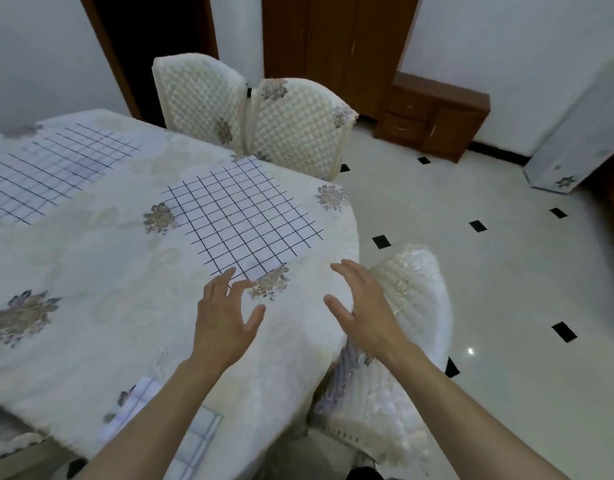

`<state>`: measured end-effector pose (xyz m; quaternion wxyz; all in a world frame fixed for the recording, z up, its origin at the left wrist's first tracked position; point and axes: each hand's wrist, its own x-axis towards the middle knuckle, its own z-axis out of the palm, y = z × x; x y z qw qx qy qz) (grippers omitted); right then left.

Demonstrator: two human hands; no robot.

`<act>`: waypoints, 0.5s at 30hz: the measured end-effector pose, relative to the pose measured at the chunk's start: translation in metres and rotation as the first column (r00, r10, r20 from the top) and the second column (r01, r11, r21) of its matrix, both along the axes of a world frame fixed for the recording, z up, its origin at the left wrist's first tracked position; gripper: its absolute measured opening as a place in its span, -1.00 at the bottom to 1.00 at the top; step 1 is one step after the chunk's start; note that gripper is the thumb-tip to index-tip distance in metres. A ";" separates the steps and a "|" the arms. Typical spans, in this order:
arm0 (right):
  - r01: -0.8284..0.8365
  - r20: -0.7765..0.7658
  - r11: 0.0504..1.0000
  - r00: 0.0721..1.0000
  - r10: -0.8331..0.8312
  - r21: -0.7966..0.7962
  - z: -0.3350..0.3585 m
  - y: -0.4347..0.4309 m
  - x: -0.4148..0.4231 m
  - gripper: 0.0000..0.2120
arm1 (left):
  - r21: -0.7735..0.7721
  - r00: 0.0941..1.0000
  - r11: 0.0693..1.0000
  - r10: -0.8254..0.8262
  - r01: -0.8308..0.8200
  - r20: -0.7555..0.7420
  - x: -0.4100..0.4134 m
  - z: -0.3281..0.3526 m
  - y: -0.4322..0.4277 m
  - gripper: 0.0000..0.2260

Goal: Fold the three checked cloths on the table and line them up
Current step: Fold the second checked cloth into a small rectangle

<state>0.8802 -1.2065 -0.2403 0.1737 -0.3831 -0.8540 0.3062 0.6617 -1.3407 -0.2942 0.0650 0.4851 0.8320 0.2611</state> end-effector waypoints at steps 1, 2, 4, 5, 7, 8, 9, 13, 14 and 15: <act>-0.023 0.005 1.000 1.000 0.023 -0.004 -0.004 0.011 -0.001 -0.49 | -0.011 0.999 0.999 0.031 -0.031 -0.008 -0.003 -0.002 0.001 -0.51; -0.045 0.006 0.999 0.999 0.045 -0.015 -0.008 0.022 -0.001 -0.49 | -0.023 0.998 0.998 0.061 -0.061 -0.016 -0.004 -0.004 0.003 -0.52; -0.095 -0.005 0.994 0.995 0.095 -0.047 -0.014 0.045 -0.001 -0.49 | -0.055 0.992 0.991 0.118 -0.120 -0.039 -0.004 -0.009 0.009 -0.56; -0.120 -0.014 0.991 0.993 0.119 -0.063 -0.016 0.057 0.000 -0.50 | -0.073 0.988 0.986 0.149 -0.152 -0.047 -0.001 -0.011 0.013 -0.57; -0.172 -0.025 0.982 0.985 0.170 -0.074 -0.021 0.081 0.004 -0.50 | -0.095 0.976 0.972 0.212 -0.216 -0.055 0.010 -0.011 0.023 -0.58; -0.198 -0.031 0.977 0.980 0.196 -0.078 -0.024 0.092 0.007 -0.50 | -0.098 0.969 0.965 0.240 -0.245 -0.058 0.017 -0.010 0.028 -0.58; -0.221 -0.045 0.971 0.975 0.218 -0.086 -0.025 0.104 0.009 -0.51 | -0.099 0.963 0.958 0.265 -0.269 -0.057 0.023 -0.007 0.033 -0.57; -0.266 -0.058 0.959 0.963 0.262 -0.100 -0.027 0.141 0.003 -0.53 | -0.068 0.925 0.924 0.369 -0.375 -0.088 0.036 0.010 0.040 -0.58; -0.292 -0.050 0.951 0.956 0.289 -0.098 -0.027 0.145 -0.001 -0.53 | -0.056 0.910 0.911 0.403 -0.409 -0.097 0.037 0.012 0.038 -0.58; -0.325 -0.045 0.941 0.946 0.322 -0.097 -0.027 0.147 -0.005 -0.53 | -0.044 0.895 0.897 0.434 -0.440 -0.103 0.038 0.013 0.036 -0.59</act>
